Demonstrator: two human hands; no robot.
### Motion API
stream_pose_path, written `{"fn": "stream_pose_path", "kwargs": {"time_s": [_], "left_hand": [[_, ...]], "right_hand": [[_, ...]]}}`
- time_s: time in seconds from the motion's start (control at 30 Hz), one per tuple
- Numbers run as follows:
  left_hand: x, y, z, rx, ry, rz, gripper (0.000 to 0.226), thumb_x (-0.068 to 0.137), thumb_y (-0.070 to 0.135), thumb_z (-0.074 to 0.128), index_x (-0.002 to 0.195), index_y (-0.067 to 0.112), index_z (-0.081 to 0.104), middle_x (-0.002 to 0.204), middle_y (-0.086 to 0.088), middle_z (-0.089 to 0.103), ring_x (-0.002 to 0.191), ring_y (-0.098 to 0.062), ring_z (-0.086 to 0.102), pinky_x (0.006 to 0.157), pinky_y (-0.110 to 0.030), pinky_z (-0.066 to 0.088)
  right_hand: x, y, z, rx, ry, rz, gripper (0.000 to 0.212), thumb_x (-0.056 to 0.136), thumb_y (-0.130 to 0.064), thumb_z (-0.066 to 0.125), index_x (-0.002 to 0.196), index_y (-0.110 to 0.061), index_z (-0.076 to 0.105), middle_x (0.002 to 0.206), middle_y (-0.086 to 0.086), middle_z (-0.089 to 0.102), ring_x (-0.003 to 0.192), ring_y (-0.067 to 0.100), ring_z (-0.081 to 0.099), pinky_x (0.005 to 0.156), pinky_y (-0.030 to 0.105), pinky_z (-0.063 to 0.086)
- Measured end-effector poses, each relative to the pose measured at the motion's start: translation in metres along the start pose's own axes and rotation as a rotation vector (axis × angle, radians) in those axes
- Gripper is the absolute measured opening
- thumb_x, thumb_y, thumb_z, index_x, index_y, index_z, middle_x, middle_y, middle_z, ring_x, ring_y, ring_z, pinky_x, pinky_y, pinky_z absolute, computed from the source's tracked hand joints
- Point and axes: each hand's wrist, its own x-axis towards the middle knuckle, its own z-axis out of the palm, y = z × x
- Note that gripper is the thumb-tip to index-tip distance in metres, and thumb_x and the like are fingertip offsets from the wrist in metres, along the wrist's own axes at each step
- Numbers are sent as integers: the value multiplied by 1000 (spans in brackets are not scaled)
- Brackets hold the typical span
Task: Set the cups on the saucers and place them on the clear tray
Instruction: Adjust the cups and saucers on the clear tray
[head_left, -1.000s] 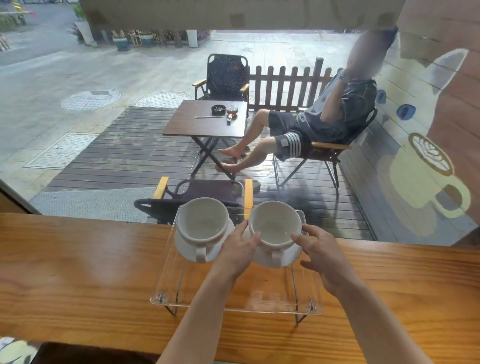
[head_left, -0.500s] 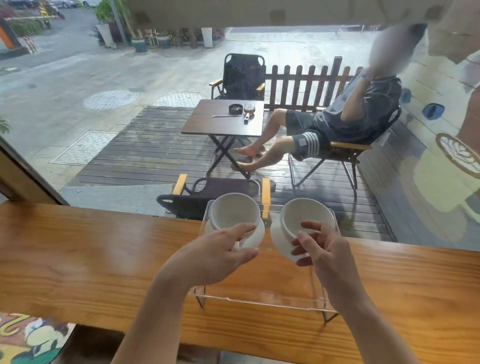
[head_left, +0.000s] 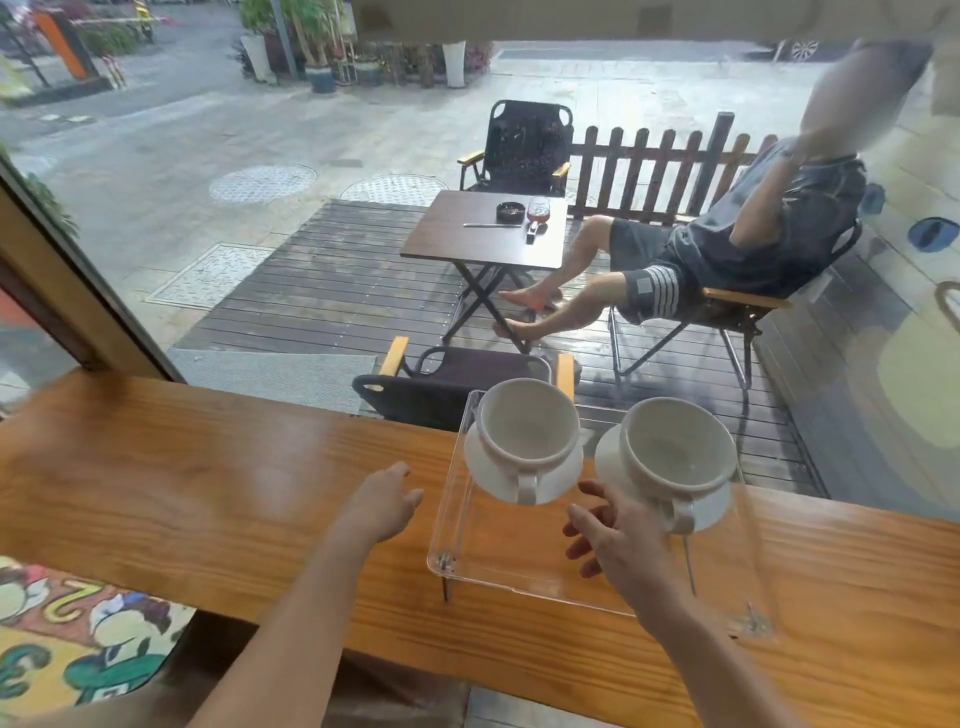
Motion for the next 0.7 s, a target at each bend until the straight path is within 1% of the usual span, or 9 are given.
{"fn": "stream_pose_path", "kwargs": {"time_s": [0.1, 0.2, 0.3, 0.4, 0.5, 0.57, 0.63, 0.7], "left_hand": [[16, -22, 33, 68, -33, -13, 58, 92, 35, 47, 142, 11, 30, 148, -14, 37, 134, -30, 38, 109, -43, 35], [23, -42, 61, 156, -23, 14, 66, 91, 44, 45, 146, 18, 21, 158, -11, 16, 145, -26, 15, 116, -43, 19], [23, -57, 81, 222, 72, 81, 69, 91, 53, 31, 149, 22, 9, 160, -8, 3, 147, -23, 1, 118, -41, 6], [20, -68, 94, 254, 127, 137, 68, 92, 55, 17, 148, 22, -3, 160, -6, -6, 146, -20, -8, 117, -38, -4], [18, -77, 106, 281, 180, 160, 66, 92, 54, 9, 146, 20, -11, 160, -5, -10, 146, -19, -12, 119, -39, -7], [18, -80, 110, 287, 217, 166, 68, 87, 57, 0, 144, 21, -12, 159, -3, -8, 146, -18, -11, 118, -39, -9], [19, -80, 112, 282, 251, 169, 74, 80, 59, -7, 144, 22, -9, 159, -2, -5, 146, -17, -8, 116, -37, -11], [21, -81, 113, 283, 281, 170, 74, 81, 60, -5, 145, 24, -5, 160, -1, -2, 146, -16, -5, 115, -36, -11]], "right_hand": [[2, 3, 1, 17, 16, 35, 40, 91, -15, 56, 131, -11, 49, 77, 9, 68, 52, 8, 65, 44, 22, 50], [3, 4, 1, 29, 25, 54, 41, 91, -15, 56, 132, -10, 48, 76, 9, 68, 51, 8, 65, 43, 22, 49], [4, 6, 2, 38, 28, 66, 42, 91, -15, 55, 133, -11, 48, 76, 8, 68, 51, 7, 64, 43, 21, 47], [5, 6, 3, 73, 34, 83, 44, 92, -14, 54, 135, -10, 45, 77, 12, 68, 50, 9, 64, 43, 22, 48], [5, 4, 6, 123, 41, 90, 48, 92, -13, 54, 138, -9, 42, 77, 15, 68, 49, 13, 65, 43, 24, 49], [5, 2, 9, 165, 49, 93, 52, 92, -12, 54, 141, -11, 38, 75, 15, 67, 48, 14, 65, 43, 24, 50], [6, 0, 12, 224, 57, 101, 58, 91, -12, 56, 145, -13, 34, 74, 15, 67, 51, 17, 66, 45, 25, 51], [8, -3, 15, 284, 70, 102, 63, 90, -11, 59, 146, -14, 31, 73, 16, 68, 54, 20, 68, 46, 27, 53]]}}
